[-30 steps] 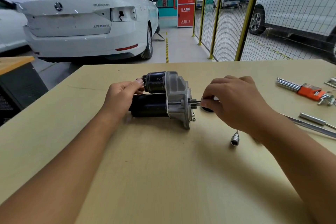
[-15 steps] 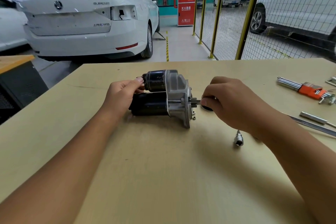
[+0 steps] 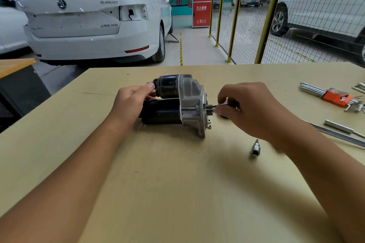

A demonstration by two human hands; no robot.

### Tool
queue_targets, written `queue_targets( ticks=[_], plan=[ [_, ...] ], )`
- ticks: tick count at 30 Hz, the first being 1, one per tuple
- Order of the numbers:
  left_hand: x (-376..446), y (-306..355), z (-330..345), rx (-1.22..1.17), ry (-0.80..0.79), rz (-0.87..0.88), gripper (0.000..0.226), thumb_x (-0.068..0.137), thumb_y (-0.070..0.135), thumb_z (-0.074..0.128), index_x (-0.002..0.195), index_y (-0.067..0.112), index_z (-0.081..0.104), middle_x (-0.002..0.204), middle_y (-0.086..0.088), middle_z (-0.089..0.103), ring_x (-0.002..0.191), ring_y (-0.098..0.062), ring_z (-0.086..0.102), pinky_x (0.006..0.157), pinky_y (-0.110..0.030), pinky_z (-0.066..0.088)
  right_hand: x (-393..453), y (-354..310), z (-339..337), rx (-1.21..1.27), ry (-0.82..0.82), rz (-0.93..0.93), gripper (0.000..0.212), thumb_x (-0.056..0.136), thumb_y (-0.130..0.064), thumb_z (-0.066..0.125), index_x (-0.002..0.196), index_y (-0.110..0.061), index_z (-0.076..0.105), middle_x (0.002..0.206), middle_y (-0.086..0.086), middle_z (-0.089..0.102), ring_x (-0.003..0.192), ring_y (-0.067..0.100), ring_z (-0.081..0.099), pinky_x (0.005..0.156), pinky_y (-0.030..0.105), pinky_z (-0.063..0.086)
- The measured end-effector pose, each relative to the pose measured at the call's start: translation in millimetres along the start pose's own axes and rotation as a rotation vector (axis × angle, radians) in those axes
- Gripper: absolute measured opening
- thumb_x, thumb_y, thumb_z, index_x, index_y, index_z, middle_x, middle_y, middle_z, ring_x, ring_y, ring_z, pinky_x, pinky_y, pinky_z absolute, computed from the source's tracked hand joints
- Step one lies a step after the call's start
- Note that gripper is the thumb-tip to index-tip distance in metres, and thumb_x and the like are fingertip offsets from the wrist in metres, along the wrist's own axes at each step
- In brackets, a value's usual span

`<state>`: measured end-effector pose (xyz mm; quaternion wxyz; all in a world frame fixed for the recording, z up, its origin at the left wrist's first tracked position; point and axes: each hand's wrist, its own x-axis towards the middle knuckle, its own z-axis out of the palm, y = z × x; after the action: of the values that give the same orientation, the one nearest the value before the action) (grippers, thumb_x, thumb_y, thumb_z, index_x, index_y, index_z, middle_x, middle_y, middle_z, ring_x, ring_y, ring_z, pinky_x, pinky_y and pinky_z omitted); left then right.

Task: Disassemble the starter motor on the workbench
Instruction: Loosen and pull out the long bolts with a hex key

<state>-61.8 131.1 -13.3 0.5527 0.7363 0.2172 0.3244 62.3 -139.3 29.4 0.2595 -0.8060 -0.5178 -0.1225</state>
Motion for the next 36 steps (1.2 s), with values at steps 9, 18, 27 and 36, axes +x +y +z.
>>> queue_targets(
  ticks=[9, 18, 27, 36],
  plan=[
    [-0.2, -0.5, -0.5, 0.005, -0.009, -0.013, 0.043, 0.086, 0.057, 0.060, 0.086, 0.019, 0.082, 0.091, -0.008, 0.079, 0.087, -0.020, 0.073, 0.074, -0.032, 0.052, 0.3, 3.0, 2.2, -0.126, -0.040, -0.021, 0.017, 0.097, -0.029, 0.063, 0.097, -0.019, 0.076, 0.093, -0.003, 0.061, 0.087, 0.023, 0.057, 0.079, 0.044, 0.050],
    [-0.5, 1.1, 0.3, 0.004, 0.003, -0.027, 0.047, 0.085, 0.057, 0.061, 0.090, 0.015, 0.081, 0.094, -0.008, 0.079, 0.089, -0.020, 0.073, 0.080, -0.035, 0.054, -0.5, 0.5, -1.9, -0.060, 0.016, -0.010, 0.010, 0.085, -0.029, 0.080, 0.086, -0.021, 0.075, 0.078, -0.007, 0.065, 0.072, 0.018, 0.059, 0.069, 0.042, 0.053],
    [-1.8, 2.5, 1.1, 0.024, 0.011, -0.006, 0.039, 0.094, 0.048, 0.060, 0.087, 0.016, 0.080, 0.094, -0.011, 0.079, 0.076, -0.008, 0.070, 0.071, -0.028, 0.050, 2.5, 4.4, -0.6, -0.049, -0.046, 0.009, 0.023, 0.099, -0.024, 0.062, 0.093, -0.009, 0.078, 0.087, 0.002, 0.055, 0.081, 0.020, 0.055, 0.077, 0.037, 0.047],
    [-2.8, 4.0, 1.5, 0.006, -0.001, -0.020, 0.043, 0.087, 0.054, 0.060, 0.088, 0.016, 0.080, 0.094, -0.010, 0.079, 0.078, -0.008, 0.071, 0.068, -0.024, 0.052, -1.4, 2.2, -3.5, -0.099, 0.005, 0.011, 0.011, 0.086, -0.035, 0.077, 0.090, -0.025, 0.073, 0.087, -0.011, 0.064, 0.080, 0.018, 0.059, 0.076, 0.044, 0.052]
  ],
)
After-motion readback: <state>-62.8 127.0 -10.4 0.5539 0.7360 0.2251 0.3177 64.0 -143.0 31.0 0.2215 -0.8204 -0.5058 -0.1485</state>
